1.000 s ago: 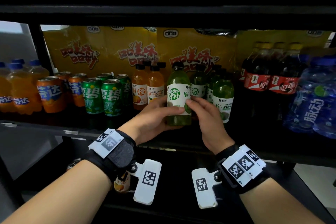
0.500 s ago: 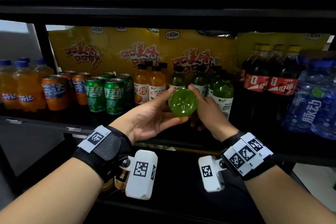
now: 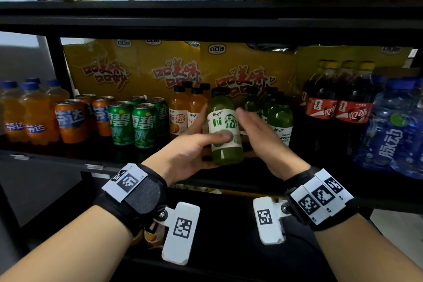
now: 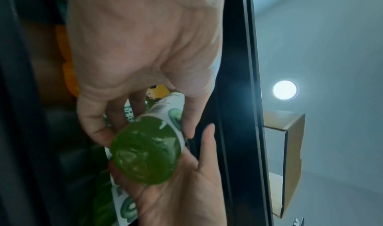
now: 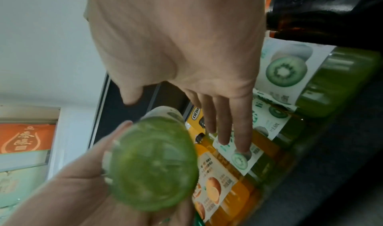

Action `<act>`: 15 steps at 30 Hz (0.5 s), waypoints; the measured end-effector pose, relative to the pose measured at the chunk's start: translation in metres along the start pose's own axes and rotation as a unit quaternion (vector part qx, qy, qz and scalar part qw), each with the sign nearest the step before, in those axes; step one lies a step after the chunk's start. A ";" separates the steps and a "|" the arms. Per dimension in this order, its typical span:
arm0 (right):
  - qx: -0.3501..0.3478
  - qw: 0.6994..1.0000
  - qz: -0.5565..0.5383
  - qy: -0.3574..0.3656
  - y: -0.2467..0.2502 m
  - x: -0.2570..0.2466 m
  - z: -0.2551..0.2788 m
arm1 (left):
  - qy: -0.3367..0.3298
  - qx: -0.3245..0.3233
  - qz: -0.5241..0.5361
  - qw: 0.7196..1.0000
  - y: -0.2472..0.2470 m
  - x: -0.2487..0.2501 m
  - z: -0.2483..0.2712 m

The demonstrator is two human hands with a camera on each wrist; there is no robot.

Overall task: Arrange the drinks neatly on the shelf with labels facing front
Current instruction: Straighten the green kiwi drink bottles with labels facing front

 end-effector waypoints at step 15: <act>0.103 0.948 0.012 0.299 -0.019 0.005 0.019 | -0.284 0.074 -0.240 0.925 0.010 -0.002 0.005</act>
Point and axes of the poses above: each hand's wrist, its own z-axis away from the middle knuckle, its own y-axis out of the back of the hand, x = y × z, the point moved 3 cm from there along -z, towards the middle knuckle, and after that the axes turned 11 degrees about x, right-handed, at the moved point
